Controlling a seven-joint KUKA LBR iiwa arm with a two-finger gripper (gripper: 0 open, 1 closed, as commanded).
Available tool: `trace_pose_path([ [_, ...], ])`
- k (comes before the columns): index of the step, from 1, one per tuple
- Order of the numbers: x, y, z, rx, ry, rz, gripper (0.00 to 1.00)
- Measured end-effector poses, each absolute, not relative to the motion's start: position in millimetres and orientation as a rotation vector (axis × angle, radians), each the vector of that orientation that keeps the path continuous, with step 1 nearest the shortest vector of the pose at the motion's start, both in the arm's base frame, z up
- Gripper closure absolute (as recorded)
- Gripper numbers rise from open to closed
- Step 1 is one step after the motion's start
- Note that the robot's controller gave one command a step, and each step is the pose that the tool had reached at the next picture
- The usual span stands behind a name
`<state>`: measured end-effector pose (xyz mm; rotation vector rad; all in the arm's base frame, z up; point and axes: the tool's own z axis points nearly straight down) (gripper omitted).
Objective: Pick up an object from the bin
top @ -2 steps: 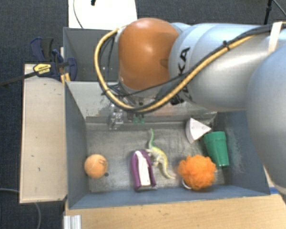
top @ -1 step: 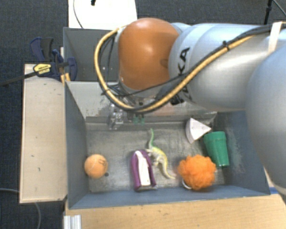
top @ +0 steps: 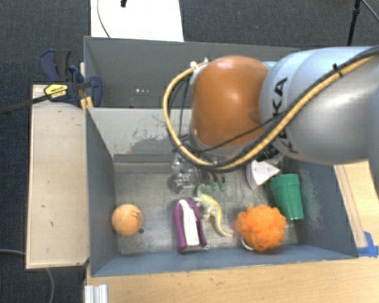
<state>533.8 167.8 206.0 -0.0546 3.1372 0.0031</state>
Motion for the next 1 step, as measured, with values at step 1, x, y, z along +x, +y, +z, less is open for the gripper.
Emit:
trace_pose_path([
  [1, 537.6, 148.0, 206.6, -0.022, 3.144, -0.004, 1.0],
])
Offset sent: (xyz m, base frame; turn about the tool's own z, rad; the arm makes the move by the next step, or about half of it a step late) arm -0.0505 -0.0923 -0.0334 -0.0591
